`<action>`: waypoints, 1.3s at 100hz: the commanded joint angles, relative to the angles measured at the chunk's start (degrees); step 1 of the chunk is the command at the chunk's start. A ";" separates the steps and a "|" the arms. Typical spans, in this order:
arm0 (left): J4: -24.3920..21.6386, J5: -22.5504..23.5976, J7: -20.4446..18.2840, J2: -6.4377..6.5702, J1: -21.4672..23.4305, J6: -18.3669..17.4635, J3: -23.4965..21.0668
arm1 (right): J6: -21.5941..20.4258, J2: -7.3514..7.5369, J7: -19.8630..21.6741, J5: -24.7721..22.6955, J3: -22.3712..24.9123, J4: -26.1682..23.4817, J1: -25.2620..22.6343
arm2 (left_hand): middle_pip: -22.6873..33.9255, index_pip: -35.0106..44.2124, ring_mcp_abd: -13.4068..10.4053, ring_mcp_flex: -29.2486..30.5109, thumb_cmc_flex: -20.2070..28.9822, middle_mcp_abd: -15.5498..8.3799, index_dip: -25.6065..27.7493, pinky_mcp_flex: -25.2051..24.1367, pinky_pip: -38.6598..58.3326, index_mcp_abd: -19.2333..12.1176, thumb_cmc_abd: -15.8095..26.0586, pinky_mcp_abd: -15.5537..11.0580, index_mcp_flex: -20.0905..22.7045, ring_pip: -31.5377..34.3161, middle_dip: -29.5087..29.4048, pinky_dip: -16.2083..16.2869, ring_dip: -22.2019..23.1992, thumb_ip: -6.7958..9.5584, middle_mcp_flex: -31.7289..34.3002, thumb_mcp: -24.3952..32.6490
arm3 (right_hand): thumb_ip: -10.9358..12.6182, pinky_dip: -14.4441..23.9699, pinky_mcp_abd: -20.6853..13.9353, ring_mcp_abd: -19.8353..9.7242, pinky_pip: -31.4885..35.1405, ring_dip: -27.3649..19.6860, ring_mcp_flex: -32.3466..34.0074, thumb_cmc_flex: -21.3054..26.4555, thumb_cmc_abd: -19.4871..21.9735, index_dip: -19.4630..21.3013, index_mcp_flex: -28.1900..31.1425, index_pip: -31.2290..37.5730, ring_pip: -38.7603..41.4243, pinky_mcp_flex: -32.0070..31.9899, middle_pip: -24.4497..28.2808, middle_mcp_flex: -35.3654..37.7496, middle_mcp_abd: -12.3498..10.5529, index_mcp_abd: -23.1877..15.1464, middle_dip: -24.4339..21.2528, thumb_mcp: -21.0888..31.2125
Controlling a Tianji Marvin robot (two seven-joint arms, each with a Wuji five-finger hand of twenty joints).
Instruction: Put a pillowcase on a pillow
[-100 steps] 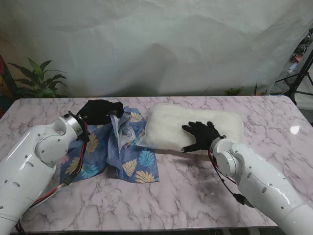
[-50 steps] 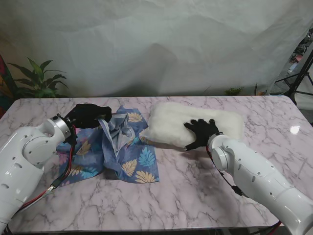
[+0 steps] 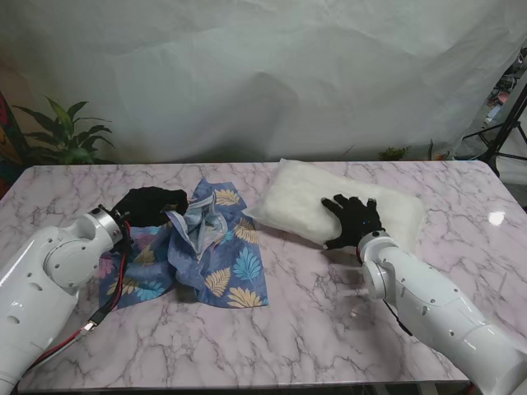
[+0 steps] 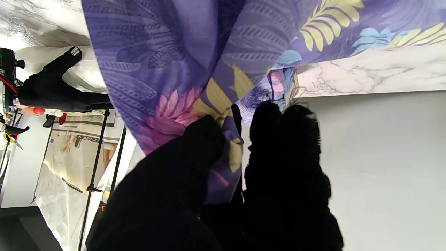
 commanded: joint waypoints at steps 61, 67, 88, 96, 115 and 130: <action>1.81 -0.44 1.37 -0.61 0.05 0.60 1.26 | 18.30 1.39 15.43 -3.34 2.38 -10.48 -2.32 | 0.14 2.30 1.50 2.20 0.52 -2.53 -0.59 -0.89 -1.08 -0.94 -0.76 -4.23 0.91 -0.90 0.77 0.21 -1.12 -0.32 2.75 2.19 | -0.73 -6.06 9.94 8.47 -5.26 -2.36 -7.59 -9.21 -0.20 -1.24 0.36 -1.57 -6.50 -6.18 -5.03 -1.59 15.73 15.07 -26.35 5.52; 1.83 -0.40 1.58 -0.65 0.08 0.63 1.25 | 19.31 1.30 16.31 -1.81 1.41 -9.40 -1.55 | 0.15 2.29 1.48 2.17 0.57 -2.41 -0.67 -0.89 -1.15 -0.91 -0.72 -4.20 0.90 -0.95 0.73 0.15 -1.23 -0.31 2.85 2.14 | -0.88 -5.99 11.91 9.77 -4.21 -2.64 -5.82 -6.43 -1.43 -1.25 0.36 -1.59 -6.73 -4.13 -5.02 -1.60 15.89 14.84 -26.35 4.88; 1.55 -0.45 2.21 -0.79 0.25 1.06 0.95 | 18.27 0.73 18.43 5.49 -1.07 -3.99 0.86 | 0.04 2.31 1.53 2.10 0.57 -2.41 -0.88 -0.83 -1.24 -0.87 -0.57 -4.08 0.77 -0.95 0.62 0.01 -1.49 -0.28 2.78 1.93 | 0.57 3.06 14.10 10.60 6.39 -0.88 8.74 13.35 -5.23 -1.24 0.28 -1.58 -1.95 12.17 -1.22 -0.18 9.16 11.58 -15.95 8.43; 1.34 -0.40 2.27 -0.82 0.26 1.27 0.87 | 16.25 0.31 17.15 7.22 -0.22 -2.10 0.61 | 0.02 2.31 1.41 2.05 0.53 -2.43 -0.96 -0.83 -1.23 -0.83 -0.48 -4.00 0.71 -0.93 0.60 -0.02 -1.58 -0.29 2.74 1.78 | 0.65 5.03 11.88 8.33 9.16 -0.35 15.32 17.93 -9.79 -1.23 0.23 -1.57 -1.01 20.41 11.98 2.43 3.66 8.58 -13.90 25.90; 1.27 -0.01 2.89 -0.90 -0.05 1.53 1.10 | 11.34 -0.58 9.36 7.36 5.25 -0.43 -2.30 | -0.05 2.37 1.36 1.94 0.59 -2.43 -1.09 -0.90 -1.27 -0.87 -0.33 -4.14 0.56 -0.87 0.53 -0.14 -1.82 -0.25 2.66 1.48 | -3.24 -5.22 -1.86 -1.56 26.72 6.42 41.10 34.17 -17.54 33.36 0.16 44.92 11.28 48.18 39.88 18.26 -4.27 -7.41 -4.24 43.48; 1.03 0.24 3.39 -1.00 -0.17 1.95 1.22 | 7.11 -0.61 5.33 6.02 10.03 -1.87 -5.14 | -0.10 2.43 1.29 1.90 0.65 -2.52 -1.18 -0.88 -1.22 -0.90 -0.19 -4.21 0.47 -0.81 0.46 -0.21 -2.07 -0.20 2.64 1.18 | -12.12 -6.14 -12.51 -4.81 39.96 22.61 55.53 41.65 -26.32 33.81 26.01 61.54 25.43 56.81 44.53 44.76 -1.38 -13.15 -3.55 45.89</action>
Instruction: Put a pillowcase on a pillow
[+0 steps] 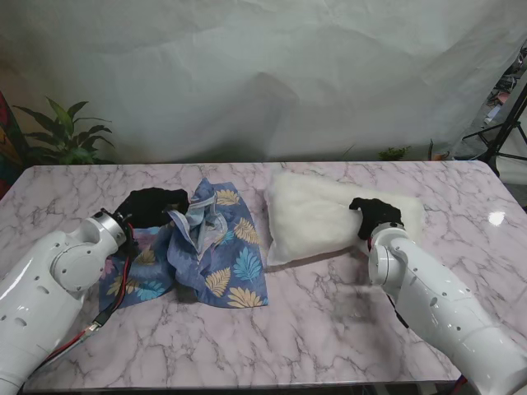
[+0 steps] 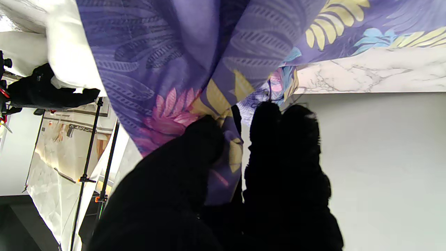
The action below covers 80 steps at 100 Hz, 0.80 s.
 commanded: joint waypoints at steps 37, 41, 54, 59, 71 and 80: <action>-0.01 -2.97 1.75 -1.21 -1.62 1.89 0.40 | -6.26 2.01 0.48 -6.50 8.69 -9.64 -10.40 | 0.06 2.34 1.23 1.98 0.65 -2.44 -0.46 -0.89 -1.09 -1.14 -0.46 -4.30 0.66 -0.59 0.45 -0.22 -0.78 -0.09 2.72 1.22 | 8.40 18.72 -25.56 -3.31 33.04 20.28 15.99 7.19 1.87 -4.19 44.74 10.61 41.39 12.06 6.33 27.95 -4.50 -3.42 7.25 15.02; -0.09 -3.18 1.77 -1.25 -1.79 1.84 0.45 | -6.57 1.89 -0.28 -6.56 9.38 -10.41 -10.95 | 0.08 2.36 1.23 1.94 0.63 -2.49 -0.45 -0.92 -1.11 -1.18 -0.49 -4.30 0.70 -0.61 0.46 -0.23 -0.81 -0.09 2.75 1.23 | 9.21 19.51 -26.17 -3.20 33.38 20.54 16.25 6.98 2.20 -4.76 44.83 10.58 42.02 12.42 6.03 28.15 -3.91 -3.15 7.51 15.37; -0.57 -3.58 2.08 -1.39 -1.84 1.61 0.54 | -8.40 1.70 -1.63 -6.53 11.27 -12.08 -12.14 | 0.09 2.38 1.27 1.99 0.59 -2.47 -0.45 -0.94 -1.19 -1.20 -0.54 -4.43 0.72 -0.61 0.46 -0.29 -0.85 -0.10 2.78 1.27 | 11.99 21.96 -27.87 -3.04 34.44 20.56 16.88 6.34 2.92 -5.52 45.13 10.96 44.29 13.19 5.56 29.01 -2.60 -2.92 8.67 16.29; -0.68 -3.74 2.15 -1.43 -1.79 1.55 0.58 | -8.66 1.56 -2.21 -6.29 11.66 -12.44 -12.40 | 0.08 2.38 1.21 1.99 0.58 -2.53 -0.45 -0.93 -1.21 -1.23 -0.52 -4.44 0.71 -0.62 0.45 -0.31 -0.86 -0.10 2.78 1.30 | 12.80 23.07 -28.48 -3.02 34.96 20.42 17.10 6.17 3.25 -5.66 44.94 11.07 45.48 13.66 5.33 29.34 -2.03 -2.69 9.13 16.61; -0.45 -3.70 1.54 -1.25 -1.92 0.40 0.90 | -8.65 0.98 -3.88 -5.10 12.39 -13.48 -12.88 | 0.09 2.38 1.17 1.99 0.55 -2.55 -0.43 -0.90 -1.27 -1.27 -0.54 -4.43 0.71 -0.63 0.46 -0.35 -0.87 -0.12 2.77 1.35 | 15.04 25.72 -30.33 -3.16 35.72 19.32 17.39 5.26 4.98 -5.45 43.60 11.07 47.95 14.48 4.87 29.47 -0.27 -1.80 10.24 17.32; -0.24 -3.55 1.21 -1.15 -2.00 -0.32 1.18 | -8.74 0.77 -3.72 -4.38 13.03 -15.24 -13.25 | 0.08 2.36 1.18 2.01 0.52 -2.57 -0.43 -0.88 -1.30 -1.33 -0.56 -4.44 0.68 -0.64 0.46 -0.38 -0.88 -0.13 2.78 1.43 | 16.04 27.48 -31.12 -3.38 35.40 18.27 17.50 4.81 6.14 -4.50 42.48 11.19 48.76 14.80 4.93 29.07 0.37 -1.62 11.13 17.38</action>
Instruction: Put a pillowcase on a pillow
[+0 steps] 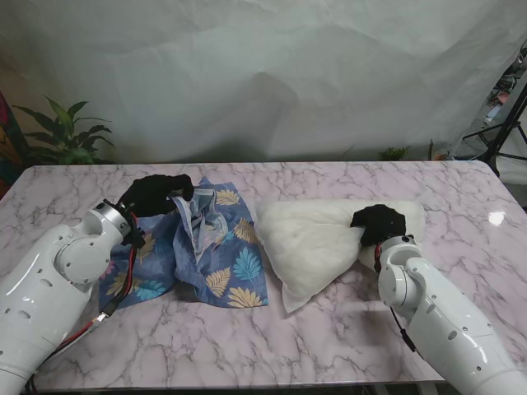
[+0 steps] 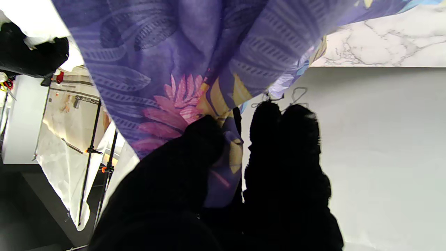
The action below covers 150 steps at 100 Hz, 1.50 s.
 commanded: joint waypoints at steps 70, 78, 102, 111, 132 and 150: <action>-0.03 -0.24 -1.27 -0.01 -1.13 -4.13 2.27 | -17.54 1.95 18.72 5.51 1.91 -7.88 5.03 | 0.12 2.26 1.17 1.98 0.50 -2.58 -0.20 -0.93 -1.35 -1.28 -0.56 -4.43 0.71 -0.61 0.53 -0.42 -0.26 -0.19 2.74 1.55 | 10.49 10.31 -29.27 -1.15 11.28 1.19 7.73 4.61 9.81 8.19 5.59 11.67 24.57 5.41 6.95 3.16 2.50 2.37 6.46 18.73; -0.18 -0.42 -1.55 0.07 -0.80 -5.38 2.46 | -19.13 1.86 19.11 6.88 -0.11 -5.47 7.40 | 0.11 2.26 1.12 1.97 0.49 -2.57 -0.19 -0.94 -1.34 -1.28 -0.58 -4.44 0.71 -0.62 0.53 -0.41 -0.26 -0.19 2.72 1.58 | 10.38 10.35 -29.28 -1.14 11.21 1.23 7.73 4.63 9.85 8.30 5.48 11.62 24.52 5.43 7.06 3.11 2.52 2.40 6.54 18.73; 0.14 -1.28 -2.33 0.24 -0.53 -8.88 4.04 | -21.10 0.50 17.13 10.40 -8.16 1.91 15.08 | 0.15 2.24 1.22 1.99 0.45 -2.58 -0.17 -0.95 -1.35 -1.31 -0.62 -4.48 0.69 -0.65 0.53 -0.41 -0.26 -0.21 2.78 1.62 | 10.30 10.66 -29.27 -1.16 11.30 1.46 7.79 4.70 9.78 8.63 5.29 11.58 24.57 5.53 7.15 3.04 2.76 2.52 6.48 18.81; 0.40 -1.64 -2.54 0.27 -0.50 -9.85 4.60 | -20.24 -0.38 15.97 12.10 -11.09 4.52 17.87 | 0.12 2.25 1.17 2.00 0.43 -2.57 -0.15 -0.99 -1.36 -1.28 -0.58 -4.48 0.68 -0.64 0.52 -0.40 -0.26 -0.23 2.73 1.63 | 10.31 10.81 -29.34 -1.09 11.36 1.49 7.80 4.71 9.70 8.73 5.17 11.50 24.62 5.57 7.12 3.06 2.93 2.63 6.34 18.84; 0.20 -1.61 -2.05 0.23 -0.05 -11.41 5.13 | -19.80 -2.24 14.88 15.87 -16.86 10.24 23.31 | 0.18 2.25 1.12 2.03 0.38 -2.64 -0.12 -0.93 -1.25 -1.30 -0.62 -4.39 0.69 -0.62 0.56 -0.35 -0.23 -0.25 2.79 1.68 | 10.35 11.09 -29.40 -1.05 11.53 1.47 7.85 4.70 9.60 8.84 5.19 11.35 24.79 5.69 7.13 3.19 3.09 2.76 6.04 18.91; -0.52 -1.68 -2.52 0.34 0.58 -11.80 4.69 | -17.29 -3.65 13.08 17.35 -19.44 12.78 25.31 | 0.14 2.22 1.11 1.98 0.39 -2.58 -0.14 -1.00 -1.26 -1.22 -0.52 -4.50 0.61 -0.64 0.55 -0.34 -0.23 -0.27 2.72 1.71 | 10.42 11.42 -29.78 -1.12 11.77 1.45 7.92 4.71 9.59 8.84 5.03 11.13 25.12 5.88 7.10 3.24 3.29 2.88 5.69 18.91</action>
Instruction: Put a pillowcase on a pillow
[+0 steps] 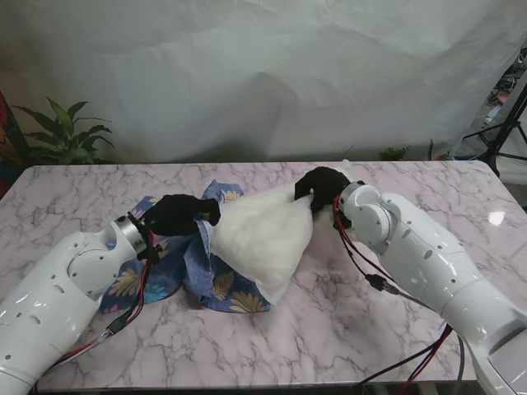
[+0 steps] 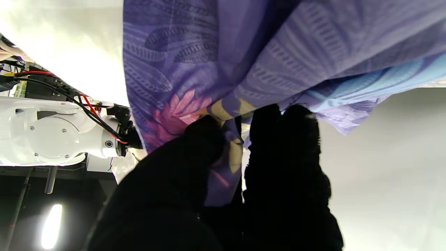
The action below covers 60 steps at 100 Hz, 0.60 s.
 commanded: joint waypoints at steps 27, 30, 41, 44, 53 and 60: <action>-2.13 -0.75 -2.40 0.08 1.27 -0.20 -0.15 | 8.84 -4.47 -5.23 5.43 -1.50 3.92 2.05 | 0.06 2.12 1.14 1.70 0.55 -2.32 -0.15 -1.39 -1.30 -0.73 0.11 -4.30 0.02 -0.62 0.63 -0.30 -0.28 -0.33 2.27 1.24 | 8.74 4.31 -26.02 -2.53 9.57 1.17 7.47 4.77 9.36 4.56 4.93 9.35 25.77 4.94 6.80 3.39 1.54 2.17 1.04 18.99; -2.30 -0.85 -2.63 0.11 1.28 -0.12 -0.10 | 9.64 -4.95 -5.98 5.92 -1.73 4.48 2.25 | 0.06 2.10 1.20 1.54 0.63 -2.25 -0.13 -1.46 -1.30 -0.62 0.30 -4.29 -0.14 -0.64 0.66 -0.28 -0.31 -0.34 2.16 1.03 | 8.74 4.43 -26.10 -2.76 9.64 1.14 7.49 4.77 9.37 4.54 4.90 9.30 25.89 5.02 6.83 3.42 1.54 2.23 0.99 18.98; -3.00 -1.36 -3.60 0.20 1.42 0.72 -0.08 | 12.55 -6.66 -8.11 8.17 -2.23 6.18 2.85 | 0.02 1.92 1.37 0.82 1.83 -1.68 -0.18 -1.94 -1.34 0.21 1.54 -4.02 -0.93 -0.28 0.61 -0.11 -0.81 0.14 1.44 -1.73 | 8.76 4.71 -26.36 -2.82 9.78 1.07 7.51 4.78 9.31 4.50 4.81 9.16 26.13 5.14 6.82 3.52 1.77 2.34 0.82 18.96; -3.31 -1.48 -4.10 0.27 1.48 1.18 -0.12 | 13.13 -7.03 -8.39 8.78 -2.35 6.54 3.00 | -0.01 1.73 1.40 0.46 2.00 -1.47 -0.29 -2.21 -1.43 0.43 2.02 -3.93 -1.23 -0.30 0.57 -0.10 -1.00 0.30 1.25 -2.40 | 8.77 4.79 -26.40 -2.78 9.84 1.07 7.52 4.77 9.30 4.46 4.81 9.08 26.22 5.18 6.80 3.55 1.80 2.41 0.76 18.97; -3.84 -1.37 -4.85 0.38 1.51 2.15 -0.20 | 14.45 -8.05 -9.17 10.28 -2.76 7.46 3.38 | 0.06 1.10 1.60 -0.36 2.97 -0.86 -0.86 -2.92 -1.47 1.05 3.55 -3.60 -2.01 0.34 0.37 0.19 -3.05 1.14 0.71 -6.14 | 8.79 5.05 -26.53 -2.86 9.87 0.92 7.56 4.77 9.35 4.36 4.82 8.85 26.36 5.25 6.73 3.57 1.97 2.57 0.54 18.91; -4.02 -1.27 -4.98 0.38 1.47 2.93 -0.14 | 15.43 -9.09 -10.07 11.93 -2.92 8.27 3.53 | 0.12 0.55 1.76 -0.98 3.11 -0.62 -1.61 -3.26 -1.55 1.08 4.58 -3.48 -2.51 1.03 0.17 0.27 -3.52 1.63 0.35 -8.90 | 8.83 5.26 -26.60 -2.73 9.95 0.87 7.53 4.85 9.23 4.33 4.80 8.76 26.52 5.31 6.72 3.60 2.21 2.66 0.41 18.95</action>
